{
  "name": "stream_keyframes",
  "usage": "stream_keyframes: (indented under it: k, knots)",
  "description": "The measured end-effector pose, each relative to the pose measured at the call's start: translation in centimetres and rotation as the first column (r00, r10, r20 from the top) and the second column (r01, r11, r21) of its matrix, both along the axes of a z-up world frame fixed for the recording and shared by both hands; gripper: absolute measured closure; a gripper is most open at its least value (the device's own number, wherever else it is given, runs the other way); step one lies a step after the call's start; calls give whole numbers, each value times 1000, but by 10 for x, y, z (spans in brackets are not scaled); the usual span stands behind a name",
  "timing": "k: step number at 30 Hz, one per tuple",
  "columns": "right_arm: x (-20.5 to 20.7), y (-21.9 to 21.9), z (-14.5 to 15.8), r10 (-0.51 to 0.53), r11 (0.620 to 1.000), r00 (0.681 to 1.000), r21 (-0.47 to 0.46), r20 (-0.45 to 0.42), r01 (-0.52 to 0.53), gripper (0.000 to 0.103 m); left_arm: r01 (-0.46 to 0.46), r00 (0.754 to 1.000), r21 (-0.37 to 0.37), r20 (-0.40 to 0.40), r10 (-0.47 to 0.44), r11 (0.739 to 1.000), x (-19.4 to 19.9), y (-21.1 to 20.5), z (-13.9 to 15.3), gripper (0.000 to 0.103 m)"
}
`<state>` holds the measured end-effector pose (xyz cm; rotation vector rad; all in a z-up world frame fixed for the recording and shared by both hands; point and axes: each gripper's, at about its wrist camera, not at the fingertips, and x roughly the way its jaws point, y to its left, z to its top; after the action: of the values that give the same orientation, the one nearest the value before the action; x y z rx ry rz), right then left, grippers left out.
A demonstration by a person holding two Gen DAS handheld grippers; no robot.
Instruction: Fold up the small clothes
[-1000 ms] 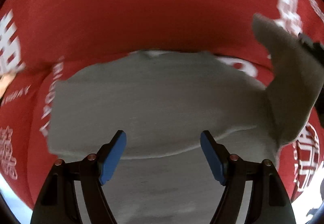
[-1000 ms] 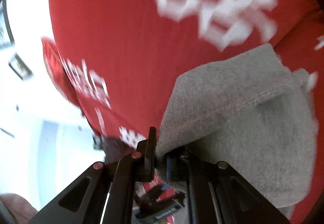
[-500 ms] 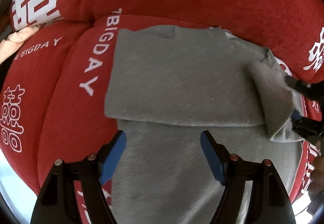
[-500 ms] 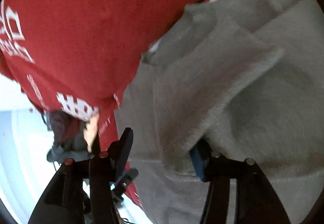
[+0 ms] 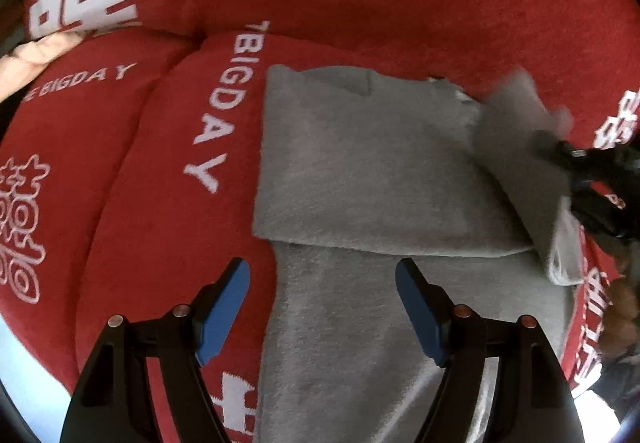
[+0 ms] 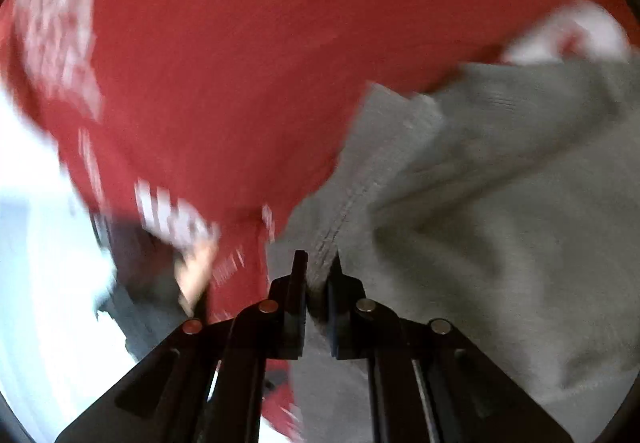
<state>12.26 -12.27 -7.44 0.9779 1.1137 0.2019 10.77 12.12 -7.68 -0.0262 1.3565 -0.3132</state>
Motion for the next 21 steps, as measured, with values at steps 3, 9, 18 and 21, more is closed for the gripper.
stream_keyframes:
  k: [3,9,18,21]
  knots:
    - [15,44,-2,191,974,981,-120,-19,-192,94,16,999,-91,-28,-18,996,5,1,-3,27]
    - [12,62,-35,247,958,953,-102,-177,-267,73,-27,991,-307,-135,-15,951,24,-6,-18,27]
    - [-68,-32,-4,-49,999,981,-24,-189,46,62,-75,974,-387,-224,-15,919,42,-43,-37,27]
    - [-109,-70,-8,-160,986,955,-8,-248,164,61,-128,967,-363,-252,35,923,46,-45,-44,27]
